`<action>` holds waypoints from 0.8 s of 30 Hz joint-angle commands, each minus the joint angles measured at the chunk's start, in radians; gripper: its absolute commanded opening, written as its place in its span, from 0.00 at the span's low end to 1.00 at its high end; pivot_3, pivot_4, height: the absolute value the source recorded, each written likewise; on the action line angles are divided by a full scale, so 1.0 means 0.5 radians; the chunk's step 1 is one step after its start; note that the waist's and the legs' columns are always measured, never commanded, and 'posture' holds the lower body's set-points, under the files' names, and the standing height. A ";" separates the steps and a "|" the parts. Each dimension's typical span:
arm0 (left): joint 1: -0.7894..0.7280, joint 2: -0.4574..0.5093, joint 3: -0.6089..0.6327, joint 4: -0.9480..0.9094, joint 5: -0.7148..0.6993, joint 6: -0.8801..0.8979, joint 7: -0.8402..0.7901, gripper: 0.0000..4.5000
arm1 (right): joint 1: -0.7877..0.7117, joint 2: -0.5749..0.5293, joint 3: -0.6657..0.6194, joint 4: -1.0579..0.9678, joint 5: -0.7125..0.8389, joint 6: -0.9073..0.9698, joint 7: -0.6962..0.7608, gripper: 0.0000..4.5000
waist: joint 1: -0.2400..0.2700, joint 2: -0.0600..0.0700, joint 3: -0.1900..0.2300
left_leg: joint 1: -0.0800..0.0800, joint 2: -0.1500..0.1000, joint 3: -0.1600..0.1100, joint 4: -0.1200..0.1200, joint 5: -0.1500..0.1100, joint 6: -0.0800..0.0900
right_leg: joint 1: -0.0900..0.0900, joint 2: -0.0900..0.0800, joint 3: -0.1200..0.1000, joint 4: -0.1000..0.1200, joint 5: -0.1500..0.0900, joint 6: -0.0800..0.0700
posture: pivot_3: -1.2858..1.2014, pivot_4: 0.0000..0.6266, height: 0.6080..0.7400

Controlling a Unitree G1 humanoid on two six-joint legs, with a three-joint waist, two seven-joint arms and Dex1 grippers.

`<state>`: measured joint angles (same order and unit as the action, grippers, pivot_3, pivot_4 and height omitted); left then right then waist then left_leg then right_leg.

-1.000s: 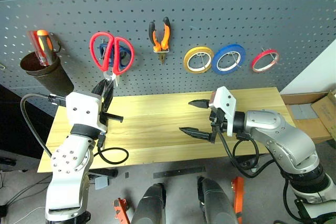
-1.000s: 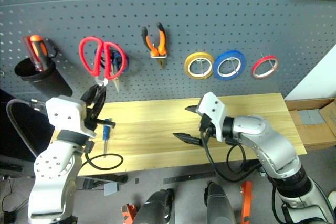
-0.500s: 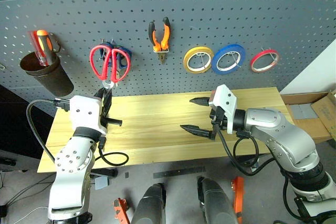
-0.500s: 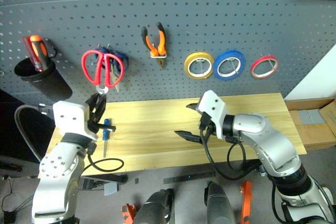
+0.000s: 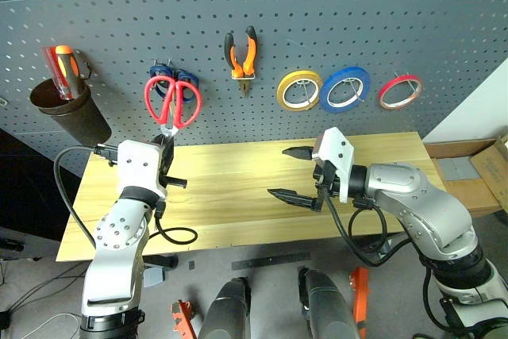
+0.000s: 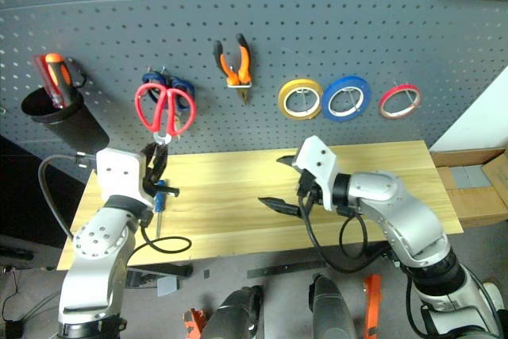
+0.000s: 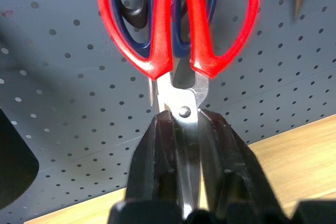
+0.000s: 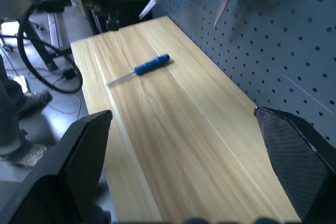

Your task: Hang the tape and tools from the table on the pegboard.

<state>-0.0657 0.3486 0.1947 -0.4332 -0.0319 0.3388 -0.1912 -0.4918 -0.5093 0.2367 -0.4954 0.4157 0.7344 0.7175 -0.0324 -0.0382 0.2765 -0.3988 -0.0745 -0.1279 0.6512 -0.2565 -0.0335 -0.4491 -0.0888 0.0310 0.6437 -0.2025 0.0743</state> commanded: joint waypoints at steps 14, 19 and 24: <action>0.175 0.000 0.245 0.290 -0.123 0.380 0.044 1.00 | -0.116 0.209 -0.067 -0.056 0.004 -0.192 -0.086 1.00 | -0.001 0.000 -0.001 | 0.001 0.000 -0.003 0.001 0.000 0.000 | 0.000 0.000 0.000 0.002 0.000 0.000 | 0.49 0.40 1.00; -0.064 0.140 0.407 0.749 -0.222 0.570 0.008 1.00 | -0.224 0.278 0.172 0.069 -0.194 -0.067 -0.223 1.00 | -0.006 0.000 0.000 | 0.000 0.001 -0.004 0.006 0.000 0.000 | 0.000 0.001 -0.006 0.006 0.000 -0.001 | 0.49 0.41 1.00; -0.302 0.268 0.395 1.222 -0.230 0.563 -0.044 1.00 | -0.305 0.423 0.293 0.133 -0.259 0.024 -0.298 1.00 | -0.019 0.000 -0.001 | -0.002 0.001 -0.012 0.017 -0.001 -0.002 | 0.003 0.001 -0.011 0.007 0.002 -0.003 | 0.49 0.42 1.00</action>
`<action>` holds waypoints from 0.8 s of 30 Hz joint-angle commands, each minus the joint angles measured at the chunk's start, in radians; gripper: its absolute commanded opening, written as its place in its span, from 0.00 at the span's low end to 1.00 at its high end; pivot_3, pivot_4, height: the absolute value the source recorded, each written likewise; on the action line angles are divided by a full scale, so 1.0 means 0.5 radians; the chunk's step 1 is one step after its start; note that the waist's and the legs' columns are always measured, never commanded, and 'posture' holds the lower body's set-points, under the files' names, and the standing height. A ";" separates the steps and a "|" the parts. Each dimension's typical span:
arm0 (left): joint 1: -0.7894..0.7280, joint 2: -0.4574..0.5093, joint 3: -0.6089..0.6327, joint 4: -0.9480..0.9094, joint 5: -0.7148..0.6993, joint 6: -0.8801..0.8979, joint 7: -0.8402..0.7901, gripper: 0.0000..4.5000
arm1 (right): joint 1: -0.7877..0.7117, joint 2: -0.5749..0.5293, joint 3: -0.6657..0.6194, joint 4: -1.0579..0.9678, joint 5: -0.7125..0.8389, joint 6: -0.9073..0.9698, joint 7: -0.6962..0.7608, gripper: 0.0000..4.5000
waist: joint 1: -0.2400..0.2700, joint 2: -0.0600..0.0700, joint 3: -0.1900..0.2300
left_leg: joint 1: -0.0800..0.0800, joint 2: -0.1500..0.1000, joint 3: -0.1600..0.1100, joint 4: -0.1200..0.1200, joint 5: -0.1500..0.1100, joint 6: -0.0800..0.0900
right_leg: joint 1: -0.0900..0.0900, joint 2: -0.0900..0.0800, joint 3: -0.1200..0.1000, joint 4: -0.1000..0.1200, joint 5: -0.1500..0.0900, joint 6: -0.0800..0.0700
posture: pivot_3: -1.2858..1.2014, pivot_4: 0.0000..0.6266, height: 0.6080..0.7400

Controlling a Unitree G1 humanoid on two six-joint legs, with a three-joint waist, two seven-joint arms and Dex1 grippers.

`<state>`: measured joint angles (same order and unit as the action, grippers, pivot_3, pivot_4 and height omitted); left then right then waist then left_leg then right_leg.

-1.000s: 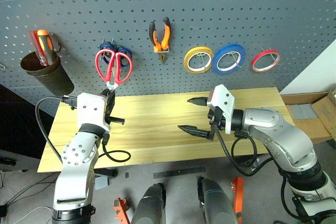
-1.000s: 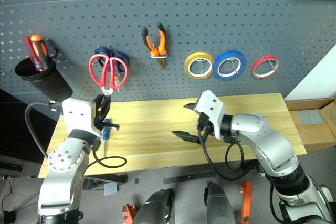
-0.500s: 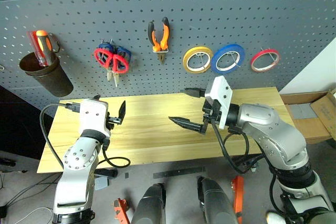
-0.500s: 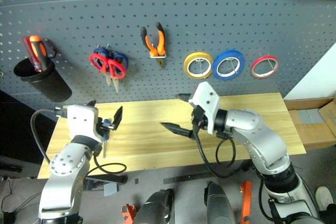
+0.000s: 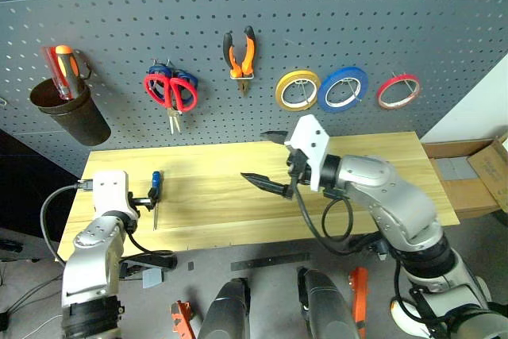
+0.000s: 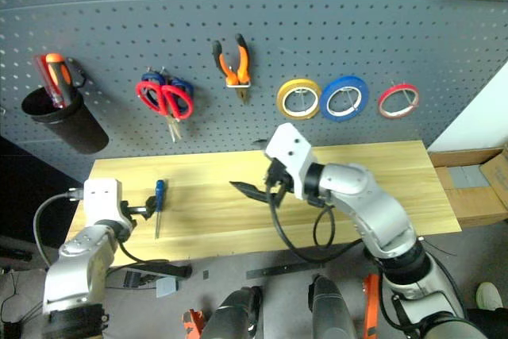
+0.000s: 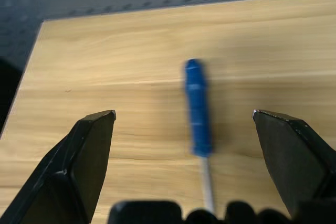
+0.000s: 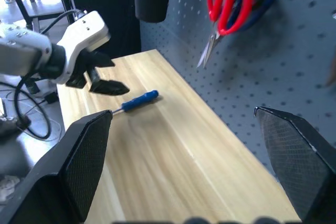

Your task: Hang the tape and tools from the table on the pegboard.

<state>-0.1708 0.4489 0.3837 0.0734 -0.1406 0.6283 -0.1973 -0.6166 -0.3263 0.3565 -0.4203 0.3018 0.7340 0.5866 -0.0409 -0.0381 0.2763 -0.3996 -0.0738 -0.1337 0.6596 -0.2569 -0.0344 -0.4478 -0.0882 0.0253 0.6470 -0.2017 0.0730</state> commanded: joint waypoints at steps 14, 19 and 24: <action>-0.529 0.095 -0.113 0.972 -0.038 -0.178 -0.163 1.00 | -0.239 0.341 0.174 0.119 -0.149 -0.006 -0.074 1.00 | -0.035 -0.001 0.000 | -0.001 0.001 -0.006 0.003 -0.002 -0.004 | 0.003 -0.004 -0.015 -0.001 0.000 0.000 | 0.48 0.42 1.00; -0.501 0.097 -0.093 0.978 -0.055 -0.134 -0.119 0.80 | -0.267 0.381 0.170 0.148 -0.159 -0.011 -0.056 1.00 | -0.040 -0.001 0.000 | -0.001 0.001 -0.007 0.003 -0.003 -0.005 | 0.000 -0.005 -0.015 0.000 0.000 0.000 | 0.48 0.42 1.00; -0.454 0.104 -0.015 0.972 -0.084 -0.122 -0.020 0.41 | -0.303 0.384 0.149 0.188 -0.171 -0.032 -0.039 1.00 | -0.043 -0.001 0.000 | -0.001 0.001 -0.007 0.003 -0.003 -0.004 | -0.001 -0.005 -0.015 0.000 0.000 0.000 | 0.48 0.43 1.00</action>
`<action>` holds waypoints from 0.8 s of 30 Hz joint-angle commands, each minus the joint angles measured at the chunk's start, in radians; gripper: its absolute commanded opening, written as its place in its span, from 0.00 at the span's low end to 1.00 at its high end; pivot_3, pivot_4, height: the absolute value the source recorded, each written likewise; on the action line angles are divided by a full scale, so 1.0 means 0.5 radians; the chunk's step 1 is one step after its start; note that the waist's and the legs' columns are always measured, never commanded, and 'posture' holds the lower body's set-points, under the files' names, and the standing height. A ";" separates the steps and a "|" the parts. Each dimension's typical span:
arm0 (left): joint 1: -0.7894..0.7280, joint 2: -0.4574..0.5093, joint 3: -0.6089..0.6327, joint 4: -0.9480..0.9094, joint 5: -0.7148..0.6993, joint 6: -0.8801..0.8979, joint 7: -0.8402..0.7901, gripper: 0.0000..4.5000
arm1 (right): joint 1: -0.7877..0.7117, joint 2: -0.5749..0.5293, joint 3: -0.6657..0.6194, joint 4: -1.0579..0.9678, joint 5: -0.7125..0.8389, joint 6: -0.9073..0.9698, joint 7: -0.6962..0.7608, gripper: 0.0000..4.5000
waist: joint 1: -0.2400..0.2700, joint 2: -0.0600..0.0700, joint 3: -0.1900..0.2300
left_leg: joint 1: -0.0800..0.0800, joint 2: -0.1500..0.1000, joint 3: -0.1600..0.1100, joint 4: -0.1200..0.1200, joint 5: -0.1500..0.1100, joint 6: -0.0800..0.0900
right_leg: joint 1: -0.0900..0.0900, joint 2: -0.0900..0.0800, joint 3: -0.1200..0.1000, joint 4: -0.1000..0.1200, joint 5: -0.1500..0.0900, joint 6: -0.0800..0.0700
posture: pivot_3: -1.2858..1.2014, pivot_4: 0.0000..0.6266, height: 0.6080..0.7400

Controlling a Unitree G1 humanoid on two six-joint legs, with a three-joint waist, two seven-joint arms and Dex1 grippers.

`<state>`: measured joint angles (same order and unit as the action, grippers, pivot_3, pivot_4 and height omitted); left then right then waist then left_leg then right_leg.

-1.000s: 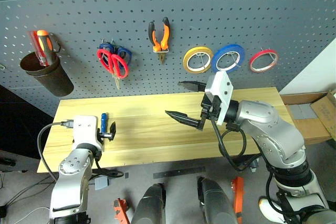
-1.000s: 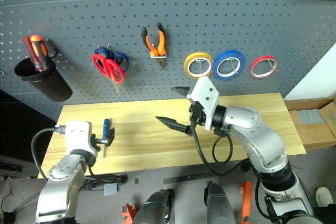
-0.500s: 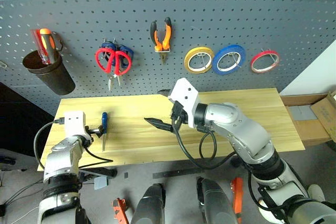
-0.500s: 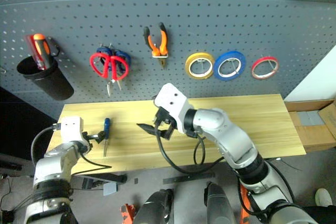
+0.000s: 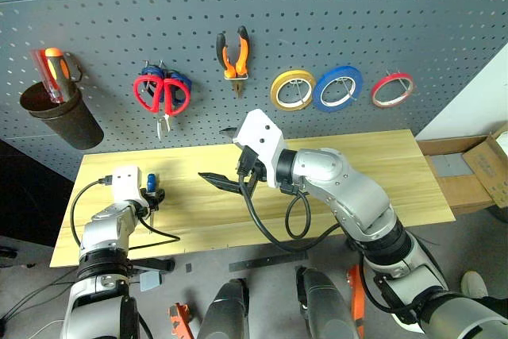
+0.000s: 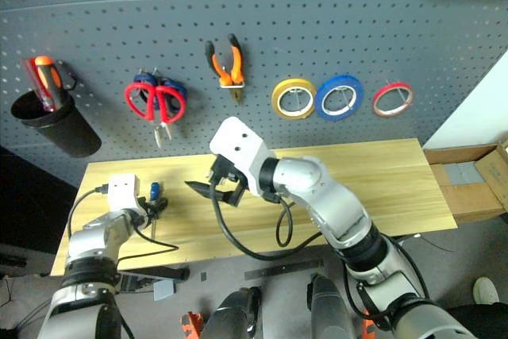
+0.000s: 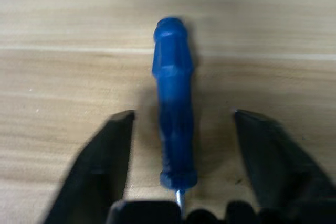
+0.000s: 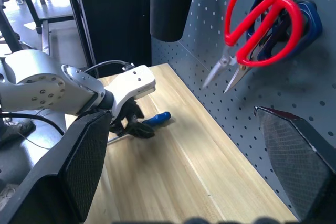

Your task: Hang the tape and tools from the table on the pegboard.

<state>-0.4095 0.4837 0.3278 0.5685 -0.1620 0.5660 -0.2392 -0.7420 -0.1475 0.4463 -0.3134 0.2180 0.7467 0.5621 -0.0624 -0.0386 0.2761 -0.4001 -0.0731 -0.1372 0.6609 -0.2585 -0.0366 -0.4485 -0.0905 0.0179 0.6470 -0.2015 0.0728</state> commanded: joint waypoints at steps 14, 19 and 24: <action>0.305 -0.146 0.308 -0.713 -0.154 -0.317 0.361 0.10 | -0.101 -0.001 -0.063 -0.028 0.010 -0.082 0.059 1.00 | 0.002 -0.002 -0.001 | -0.002 0.002 0.001 0.000 -0.001 -0.004 | -0.003 -0.002 0.000 -0.001 0.000 -0.001 | 0.48 0.39 1.00; 0.665 -0.242 0.305 -1.413 -0.084 -0.553 0.424 0.10 | -0.106 -0.012 -0.108 -0.071 0.064 -0.066 0.112 1.00 | 0.001 -0.003 -0.002 | -0.001 0.004 0.004 -0.001 -0.002 -0.007 | -0.004 -0.002 0.000 -0.002 0.001 -0.001 | 0.49 0.37 1.00; 1.099 -0.290 0.203 -1.936 0.117 -0.699 0.420 0.10 | -0.105 -0.083 -0.155 -0.122 0.164 -0.061 0.246 1.00 | 0.015 -0.004 -0.004 | -0.001 0.005 0.006 -0.001 -0.004 -0.006 | -0.004 -0.001 0.000 -0.004 0.001 -0.002 | 0.51 0.34 1.00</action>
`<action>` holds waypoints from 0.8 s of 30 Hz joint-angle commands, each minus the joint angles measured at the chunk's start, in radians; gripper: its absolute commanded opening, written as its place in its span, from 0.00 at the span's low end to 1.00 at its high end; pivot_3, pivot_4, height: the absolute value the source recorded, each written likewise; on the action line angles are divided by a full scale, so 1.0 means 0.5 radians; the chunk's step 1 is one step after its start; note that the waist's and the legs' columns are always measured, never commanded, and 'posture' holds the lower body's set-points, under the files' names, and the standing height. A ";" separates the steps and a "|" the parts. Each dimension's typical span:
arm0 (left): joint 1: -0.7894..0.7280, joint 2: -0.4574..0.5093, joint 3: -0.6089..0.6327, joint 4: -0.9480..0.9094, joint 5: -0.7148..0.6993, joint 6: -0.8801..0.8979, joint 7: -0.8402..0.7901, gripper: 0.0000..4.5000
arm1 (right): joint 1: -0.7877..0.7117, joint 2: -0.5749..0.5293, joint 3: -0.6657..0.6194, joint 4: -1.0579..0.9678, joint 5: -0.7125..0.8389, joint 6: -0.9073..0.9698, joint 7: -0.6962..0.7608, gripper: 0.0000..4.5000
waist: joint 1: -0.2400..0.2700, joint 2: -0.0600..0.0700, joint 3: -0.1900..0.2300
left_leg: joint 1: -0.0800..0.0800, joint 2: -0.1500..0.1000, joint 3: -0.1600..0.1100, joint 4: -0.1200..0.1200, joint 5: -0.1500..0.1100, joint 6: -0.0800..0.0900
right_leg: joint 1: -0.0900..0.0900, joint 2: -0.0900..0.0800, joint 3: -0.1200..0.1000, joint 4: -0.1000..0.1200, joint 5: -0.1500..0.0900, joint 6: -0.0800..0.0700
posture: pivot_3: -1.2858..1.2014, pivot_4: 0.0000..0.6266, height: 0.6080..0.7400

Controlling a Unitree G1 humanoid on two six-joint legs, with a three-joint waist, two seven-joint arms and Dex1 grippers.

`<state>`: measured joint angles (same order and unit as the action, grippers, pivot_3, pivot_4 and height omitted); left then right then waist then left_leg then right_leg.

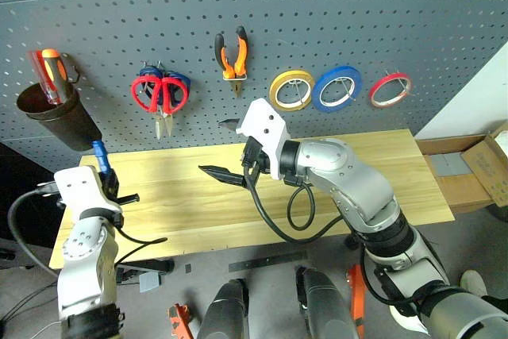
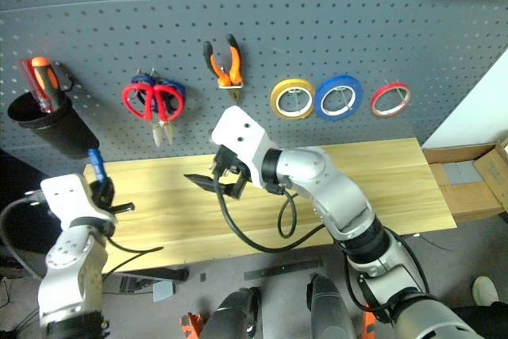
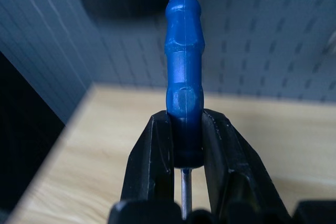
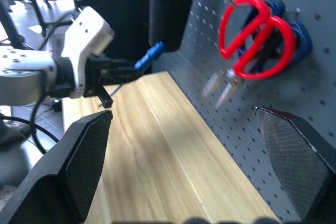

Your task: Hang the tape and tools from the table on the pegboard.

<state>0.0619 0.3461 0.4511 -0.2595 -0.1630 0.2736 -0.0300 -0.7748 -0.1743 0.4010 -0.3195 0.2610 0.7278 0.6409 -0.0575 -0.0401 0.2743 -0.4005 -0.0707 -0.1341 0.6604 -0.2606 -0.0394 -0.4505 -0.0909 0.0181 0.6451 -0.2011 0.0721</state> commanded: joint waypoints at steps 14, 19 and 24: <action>-0.642 0.404 0.106 -0.130 0.130 -0.287 -0.051 0.10 | -0.266 0.023 -0.206 0.017 0.124 -0.151 0.130 1.00 | 0.061 -0.009 -0.027 | 0.004 -0.002 -0.001 0.003 0.003 -0.004 | 0.009 0.013 -0.015 0.001 0.008 -0.013 | 0.52 0.30 1.00; -0.988 0.557 0.102 0.178 0.125 -0.465 -0.107 0.10 | -0.315 0.074 -0.176 0.066 0.080 -0.200 0.112 1.00 | 0.049 -0.008 -0.042 | 0.004 -0.004 0.001 0.002 0.006 -0.010 | 0.005 0.010 -0.010 0.000 0.008 -0.013 | 0.51 0.31 1.00; -1.231 0.650 0.114 0.632 0.156 -0.713 -0.095 0.10 | -0.339 0.109 -0.166 0.104 0.052 -0.220 0.086 1.00 | 0.046 -0.008 -0.042 | 0.000 -0.003 0.001 0.001 0.006 -0.011 | -0.002 0.010 -0.011 0.001 0.008 -0.013 | 0.50 0.31 1.00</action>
<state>-0.5274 0.6416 0.4840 -0.0011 -0.0931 -0.0084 -0.0798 -0.9244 -0.1287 0.3168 -0.2504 0.2923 0.6416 0.6899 -0.0346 -0.0443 0.2534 -0.4003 -0.0721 -0.1334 0.6609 -0.2577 -0.0448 -0.4519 -0.0859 0.0129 0.6457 -0.1969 0.0655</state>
